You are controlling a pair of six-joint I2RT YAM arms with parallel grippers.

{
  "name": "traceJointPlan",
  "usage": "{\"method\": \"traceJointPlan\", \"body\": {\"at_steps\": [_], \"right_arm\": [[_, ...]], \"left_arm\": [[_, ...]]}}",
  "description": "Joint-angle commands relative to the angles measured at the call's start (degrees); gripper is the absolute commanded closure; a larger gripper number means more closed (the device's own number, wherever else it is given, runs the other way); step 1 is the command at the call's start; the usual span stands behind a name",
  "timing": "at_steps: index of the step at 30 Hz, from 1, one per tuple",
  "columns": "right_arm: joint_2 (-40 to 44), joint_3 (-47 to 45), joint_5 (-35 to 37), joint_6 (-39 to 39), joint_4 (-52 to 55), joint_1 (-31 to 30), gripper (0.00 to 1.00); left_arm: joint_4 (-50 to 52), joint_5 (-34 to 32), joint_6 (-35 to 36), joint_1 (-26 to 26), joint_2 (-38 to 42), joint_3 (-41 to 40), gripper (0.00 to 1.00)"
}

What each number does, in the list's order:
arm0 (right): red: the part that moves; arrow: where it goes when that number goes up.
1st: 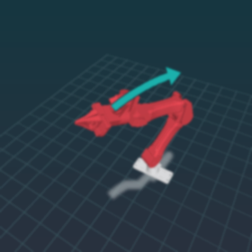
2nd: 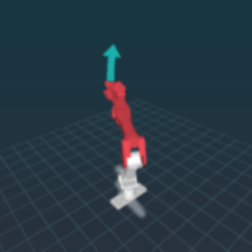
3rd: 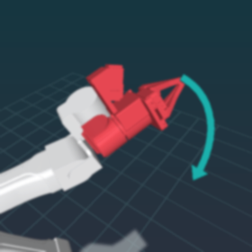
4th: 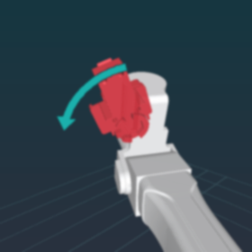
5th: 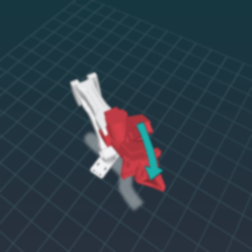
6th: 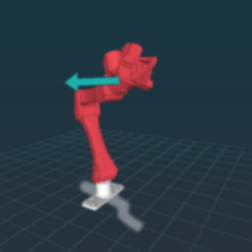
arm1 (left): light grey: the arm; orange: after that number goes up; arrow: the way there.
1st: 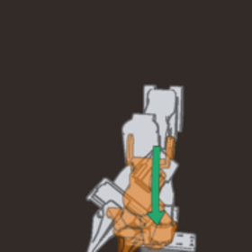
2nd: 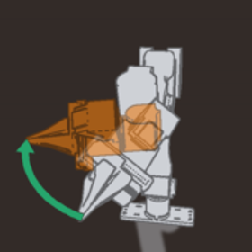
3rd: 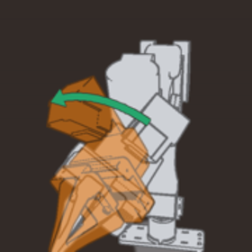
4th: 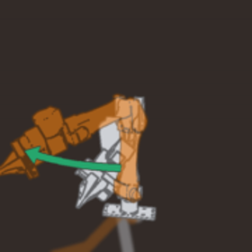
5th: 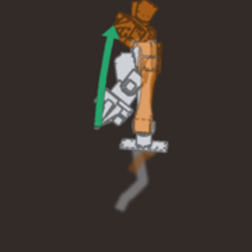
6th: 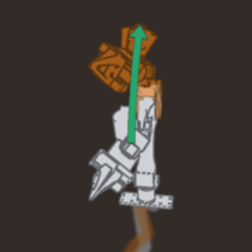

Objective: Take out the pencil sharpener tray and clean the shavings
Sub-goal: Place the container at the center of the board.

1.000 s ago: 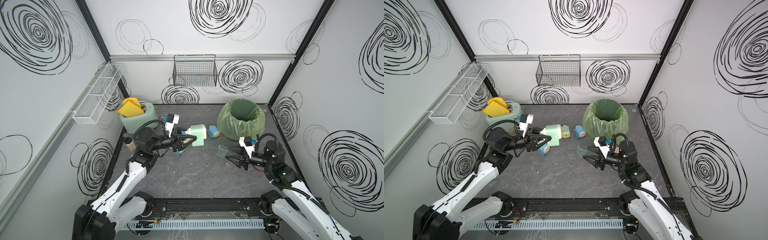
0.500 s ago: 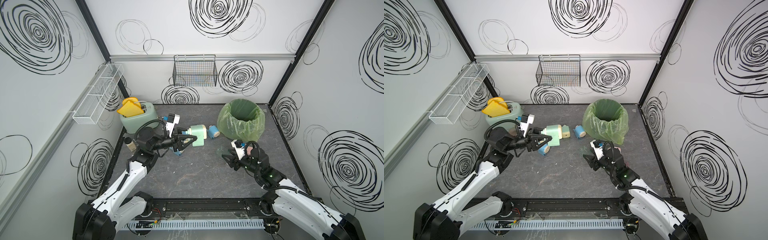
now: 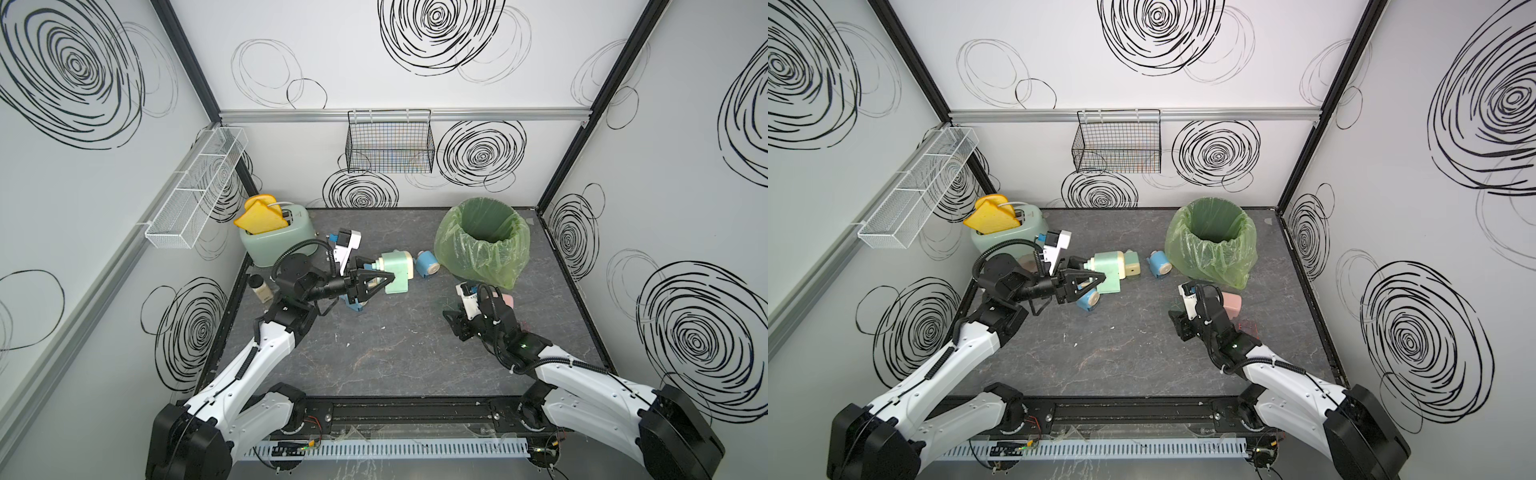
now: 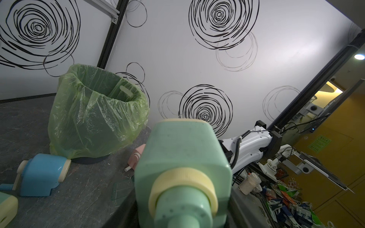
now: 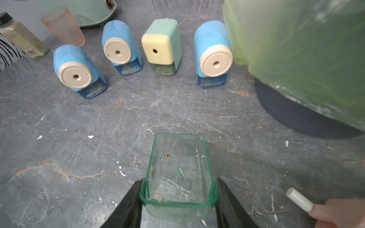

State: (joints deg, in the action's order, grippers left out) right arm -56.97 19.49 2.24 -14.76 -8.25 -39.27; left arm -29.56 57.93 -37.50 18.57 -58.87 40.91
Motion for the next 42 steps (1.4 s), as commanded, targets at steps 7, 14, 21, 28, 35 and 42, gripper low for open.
{"method": "traceJointPlan", "body": {"at_steps": [7, 14, 21, 28, 35, 42], "right_arm": [[-5.8, -1.2, 6.0, -8.2, -2.2, -8.9, 0.63], [-6.5, -1.5, 10.8, -12.2, 2.1, -14.7, 0.48], [-3.5, -3.1, 9.2, -14.3, 5.8, -16.7, 0.35], [1.2, -2.6, 9.2, -14.6, 8.2, -16.8, 0.25], [2.8, 2.2, 10.7, -15.9, 10.5, -16.3, 0.01], [5.6, 8.3, -0.7, -17.2, 15.9, -4.9, 0.01]], "left_arm": [[-2.0, -0.1, 1.1, -0.6, 0.1, 0.3, 0.89], [-1.7, -0.2, 1.4, -0.5, 0.1, 0.3, 0.89], [-1.4, -0.3, 1.6, -0.6, 0.0, 0.2, 0.89], [-1.0, -0.8, 1.9, -0.5, 0.1, 0.0, 0.89], [0.9, -7.9, 3.4, 5.5, 0.6, -3.4, 0.89], [-12.3, -30.7, 6.1, 21.0, 7.1, -19.8, 0.88]]}}
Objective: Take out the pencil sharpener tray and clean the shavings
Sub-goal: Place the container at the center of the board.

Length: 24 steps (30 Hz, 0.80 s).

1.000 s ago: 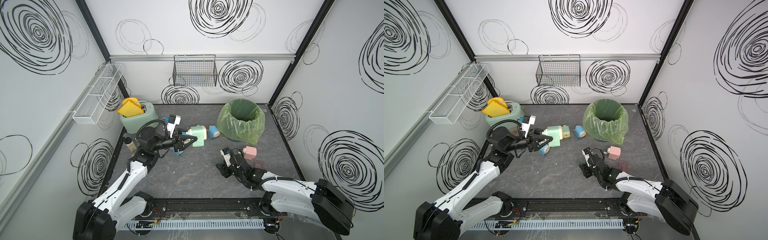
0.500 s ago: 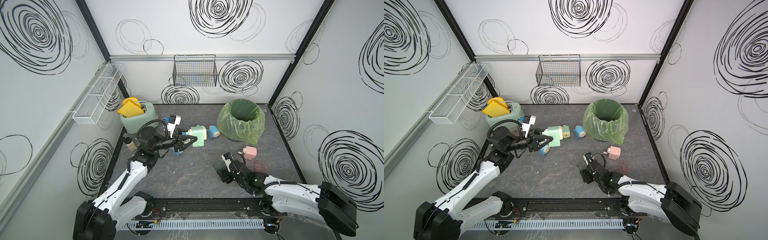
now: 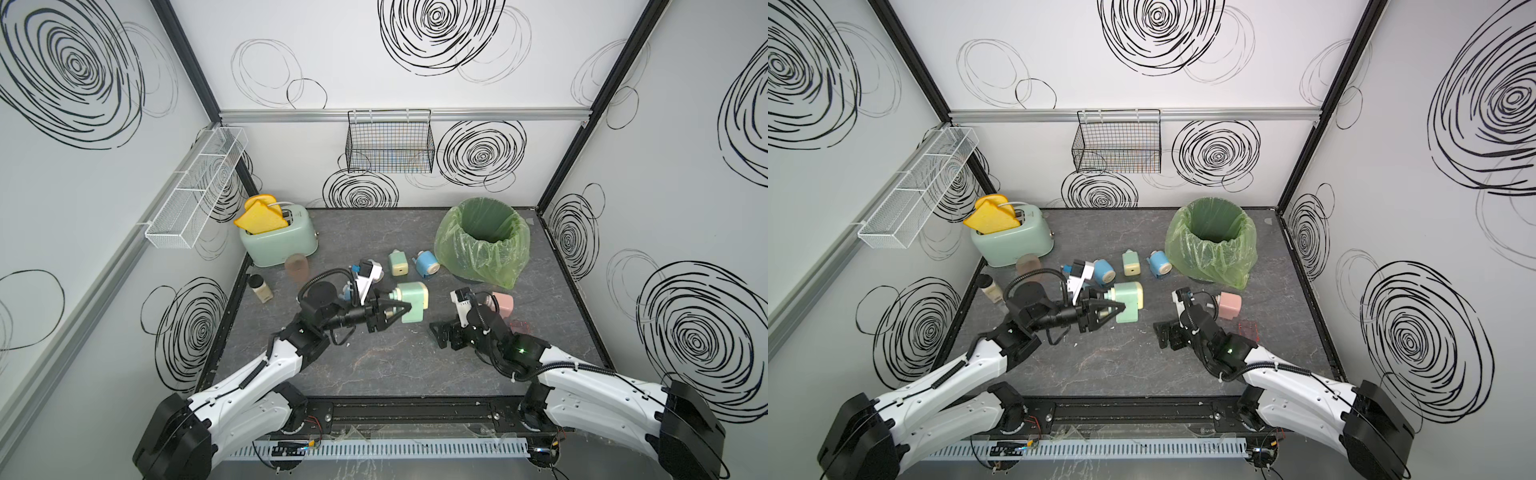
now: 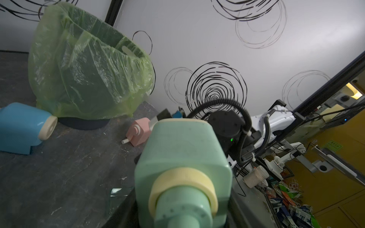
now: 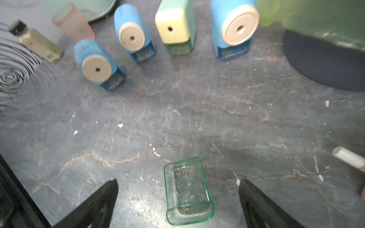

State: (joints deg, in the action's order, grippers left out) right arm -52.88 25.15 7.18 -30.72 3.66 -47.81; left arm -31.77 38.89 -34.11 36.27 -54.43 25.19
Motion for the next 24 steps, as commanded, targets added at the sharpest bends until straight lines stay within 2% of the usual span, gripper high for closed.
{"method": "traceJointPlan", "body": {"at_steps": [1, 5, 10, 12, 15, 18, 21, 24], "right_arm": [[2.2, 3.4, -7.0, -0.7, 5.5, 5.1, 0.01], [4.8, 6.7, -8.8, 0.6, 11.7, 8.6, 0.01], [7.4, 9.4, -9.8, 2.4, 13.9, 9.6, 0.01], [8.0, 9.9, -9.8, 3.0, 14.0, 10.0, 0.01], [8.6, 10.3, -10.2, 3.6, 14.4, 10.9, 0.01], [9.3, 10.1, -11.2, 4.4, 14.3, 11.8, 0.01], [9.9, 10.0, -12.2, 5.0, 14.1, 12.6, 0.01], [10.3, 9.5, -13.7, 5.4, 13.4, 13.3, 0.01]], "left_arm": [[-12.1, -13.9, 3.7, 4.6, 3.3, -6.6, 0.88], [-18.0, -19.6, 7.3, 7.6, 2.1, -13.1, 0.88], [-24.7, -25.0, 9.2, 10.4, -8.4, -15.3, 0.86], [-29.1, -29.8, 8.7, 12.1, -13.2, -16.1, 0.85], [-35.0, -38.8, 9.4, 15.6, -18.3, -17.4, 0.9], [-36.1, -46.2, 14.5, 19.5, -22.1, -16.7, 0.89], [-39.5, -48.9, 17.9, 21.9, -25.7, -16.2, 0.87], [-41.7, -49.7, 17.8, 22.4, -29.5, -15.5, 0.86]]}}
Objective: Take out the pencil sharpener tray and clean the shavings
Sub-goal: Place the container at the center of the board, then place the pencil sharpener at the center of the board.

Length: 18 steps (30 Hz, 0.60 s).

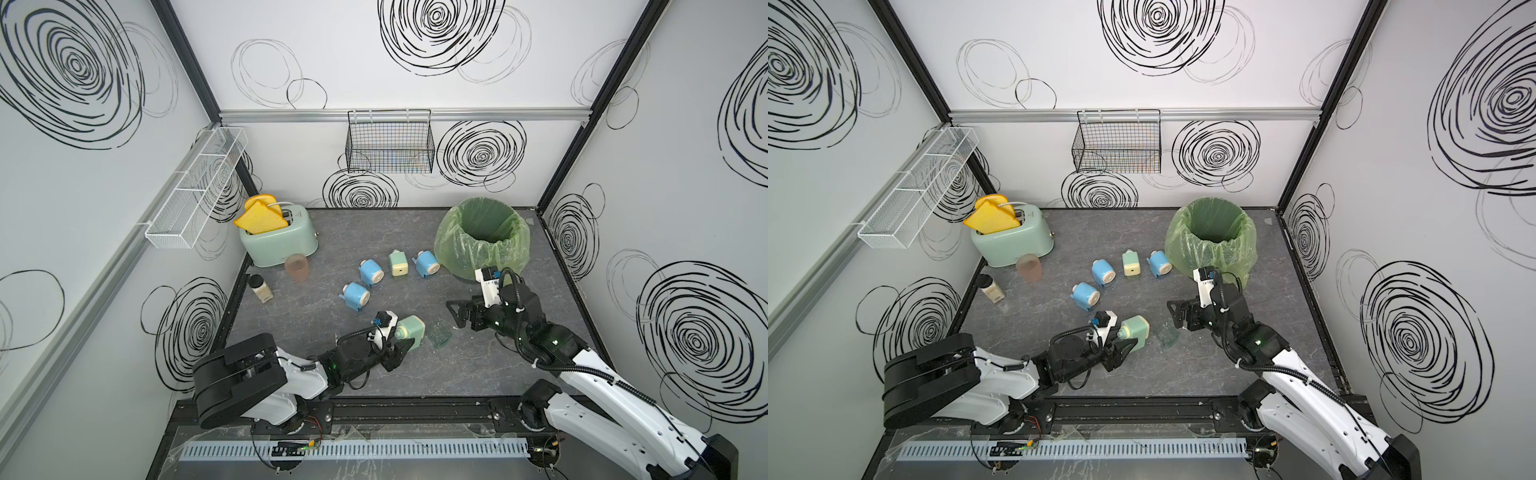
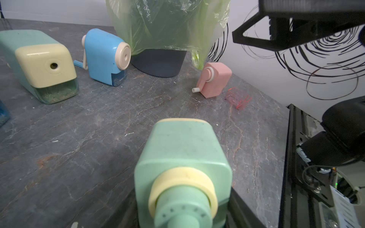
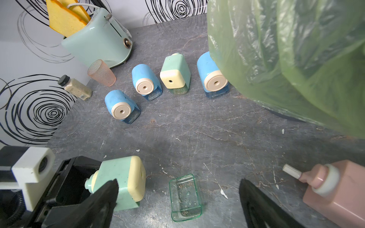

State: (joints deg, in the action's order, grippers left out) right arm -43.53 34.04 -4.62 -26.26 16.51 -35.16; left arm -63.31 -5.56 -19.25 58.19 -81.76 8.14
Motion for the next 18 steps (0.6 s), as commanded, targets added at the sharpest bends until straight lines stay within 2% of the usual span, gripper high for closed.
{"method": "traceJointPlan", "body": {"at_steps": [1, 9, 11, 13, 18], "right_arm": [[1.1, 0.5, -2.2, 1.1, 0.4, 0.7, 0.01], [1.8, 0.1, -2.4, 3.0, 0.4, 1.9, 0.01], [2.1, -0.1, -2.6, 3.1, 0.3, 2.1, 0.01], [2.3, -0.3, -2.9, 3.3, -0.1, 2.5, 0.01], [2.4, -0.4, -3.8, 3.7, -0.1, 3.2, 0.01]], "left_arm": [[-10.5, -5.1, 2.8, 0.5, -3.5, 1.8, 0.86], [-23.4, -8.3, 0.2, 1.7, -13.8, -0.2, 0.82], [-23.5, -7.8, -0.1, 2.1, -15.1, -0.2, 0.8], [-22.1, -6.3, -1.0, 2.3, -16.1, 0.2, 0.72], [-21.6, -5.3, -2.2, 2.9, -17.0, -0.4, 0.45]]}}
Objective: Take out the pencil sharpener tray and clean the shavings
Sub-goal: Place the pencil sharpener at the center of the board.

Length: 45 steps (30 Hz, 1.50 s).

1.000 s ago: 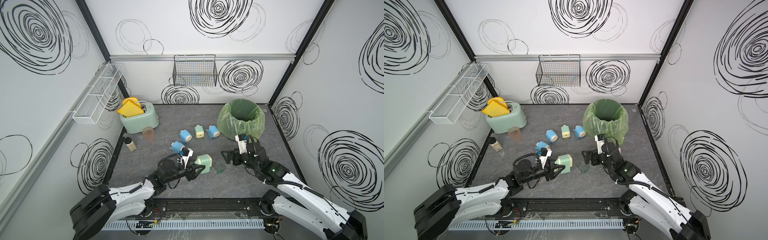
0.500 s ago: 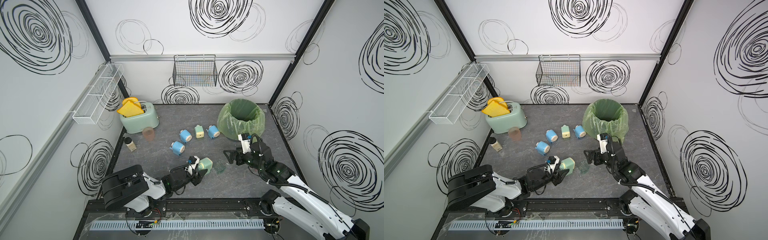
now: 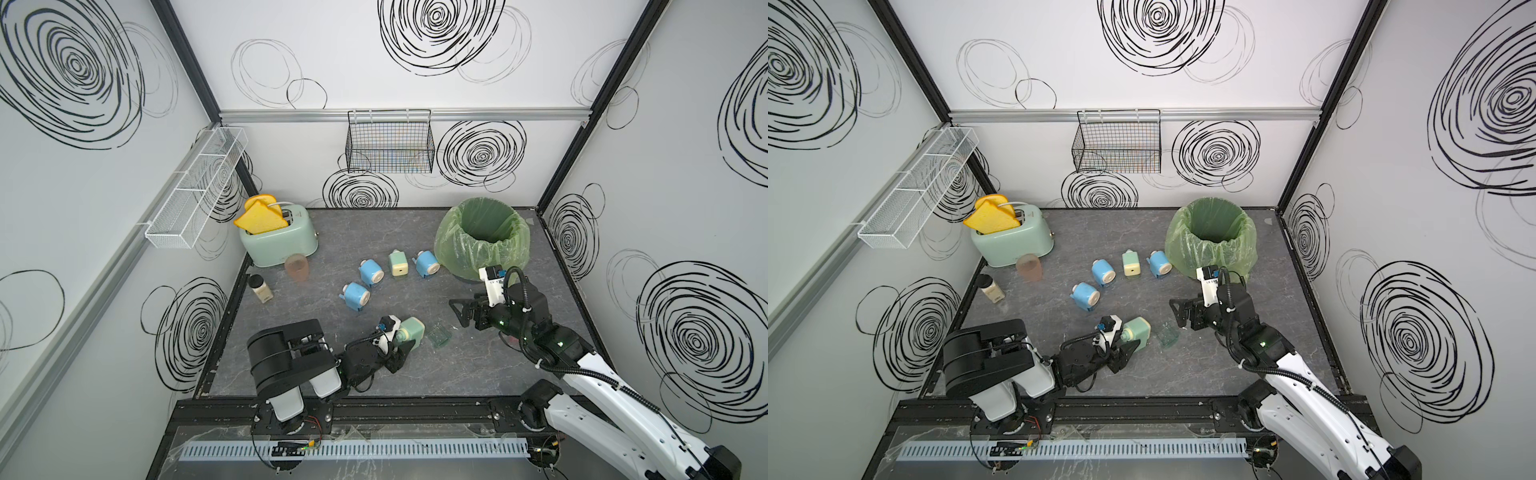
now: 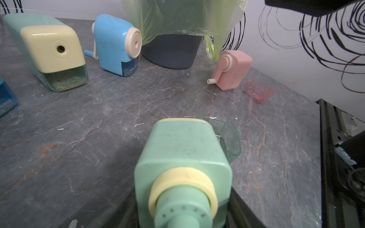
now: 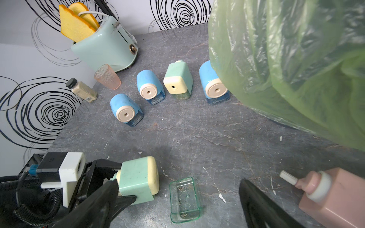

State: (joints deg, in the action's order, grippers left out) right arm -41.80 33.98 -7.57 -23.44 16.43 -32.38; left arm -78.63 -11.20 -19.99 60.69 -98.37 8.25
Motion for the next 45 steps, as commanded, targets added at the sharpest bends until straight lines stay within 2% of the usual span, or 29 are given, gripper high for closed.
{"method": "traceJointPlan", "body": {"at_steps": [1, 4, 11, 14, 21, 30, 40, 45], "right_arm": [[0.7, -0.4, -1.2, 0.9, 0.1, 0.5, 0.01], [0.4, -0.4, -2.0, 1.4, 0.0, 0.6, 0.01], [-1.3, -1.2, -4.7, 1.8, -0.8, 0.6, 0.01], [-1.7, -1.4, -6.1, 1.8, -1.1, 0.6, 0.01], [-4.0, -2.4, -8.9, 1.8, -2.2, 0.6, 0.01], [-3.2, -1.9, -8.2, 1.9, -1.8, 0.6, 0.01], [-2.3, -1.0, -6.2, 2.3, -0.6, 0.7, 0.01], [-1.6, -0.3, -4.8, 2.7, 0.3, 0.7, 0.01]], "left_arm": [[-5.9, 0.4, -1.7, 0.4, -0.2, -0.5, 0.4], [-3.5, 1.1, -1.9, 0.4, 0.7, 0.1, 0.29], [-4.4, 3.0, -2.3, 0.7, -0.3, -0.2, 0.18], [-3.3, 2.9, -2.5, 0.7, 0.9, -0.2, 0.01], [7.2, 2.3, -4.0, -0.4, 7.2, 1.8, 0.03], [5.4, 9.1, -4.2, -1.5, 0.3, 5.6, 0.0], [2.0, 16.4, -7.1, -2.7, -5.2, 10.0, 0.25], [-1.2, 19.9, -7.6, -4.2, -9.8, 13.3, 0.29]]}}
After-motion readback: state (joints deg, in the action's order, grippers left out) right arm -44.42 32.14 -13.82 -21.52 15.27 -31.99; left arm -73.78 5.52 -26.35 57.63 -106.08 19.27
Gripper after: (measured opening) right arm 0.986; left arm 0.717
